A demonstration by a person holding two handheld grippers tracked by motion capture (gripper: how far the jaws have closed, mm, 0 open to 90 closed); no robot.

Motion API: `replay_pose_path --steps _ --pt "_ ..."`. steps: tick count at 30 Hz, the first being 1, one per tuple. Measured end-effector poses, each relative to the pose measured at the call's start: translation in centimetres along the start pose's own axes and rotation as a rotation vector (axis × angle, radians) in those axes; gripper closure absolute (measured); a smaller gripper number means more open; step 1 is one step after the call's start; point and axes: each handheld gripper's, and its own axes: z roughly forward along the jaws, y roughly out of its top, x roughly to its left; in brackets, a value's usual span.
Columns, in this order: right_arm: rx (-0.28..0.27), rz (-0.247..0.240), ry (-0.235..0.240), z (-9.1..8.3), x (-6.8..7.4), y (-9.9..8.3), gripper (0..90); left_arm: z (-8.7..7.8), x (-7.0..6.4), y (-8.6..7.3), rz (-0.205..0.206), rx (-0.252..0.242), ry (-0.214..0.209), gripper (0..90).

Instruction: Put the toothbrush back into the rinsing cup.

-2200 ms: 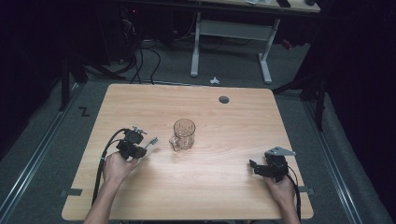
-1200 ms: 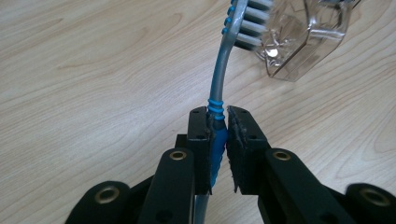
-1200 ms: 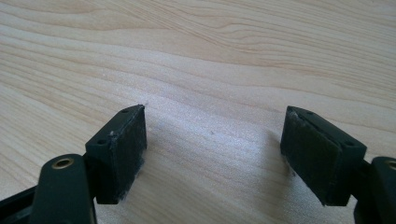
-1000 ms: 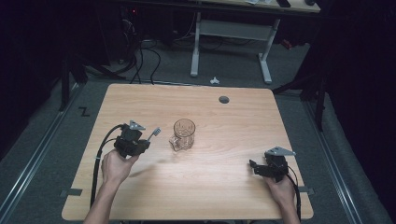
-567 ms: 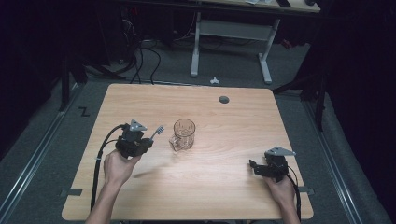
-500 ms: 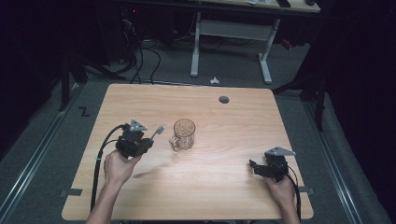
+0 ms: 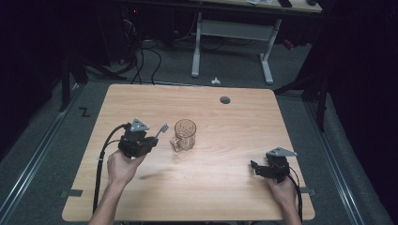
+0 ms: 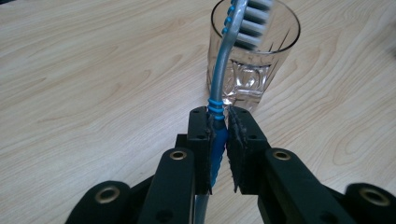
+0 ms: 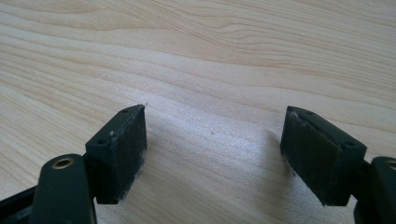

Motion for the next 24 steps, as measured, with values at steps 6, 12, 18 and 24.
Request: replay_pose_path --steps 6,12,18,24 --pt "0.0 0.0 0.0 0.0 0.0 0.0 22.8 0.0 -0.5 0.6 0.002 -0.024 -0.027 79.7" --pt "0.0 0.0 0.0 0.0 0.0 0.0 22.8 0.0 -0.6 1.1 -0.017 -0.06 -0.068 79.7" --pt "0.0 0.0 0.0 0.0 0.0 0.0 22.8 -0.1 -0.9 1.7 -0.012 -0.088 -0.073 79.7" --pt "0.0 0.0 0.0 0.0 0.0 0.0 22.8 0.2 -1.0 2.4 0.004 -0.086 -0.07 79.9"
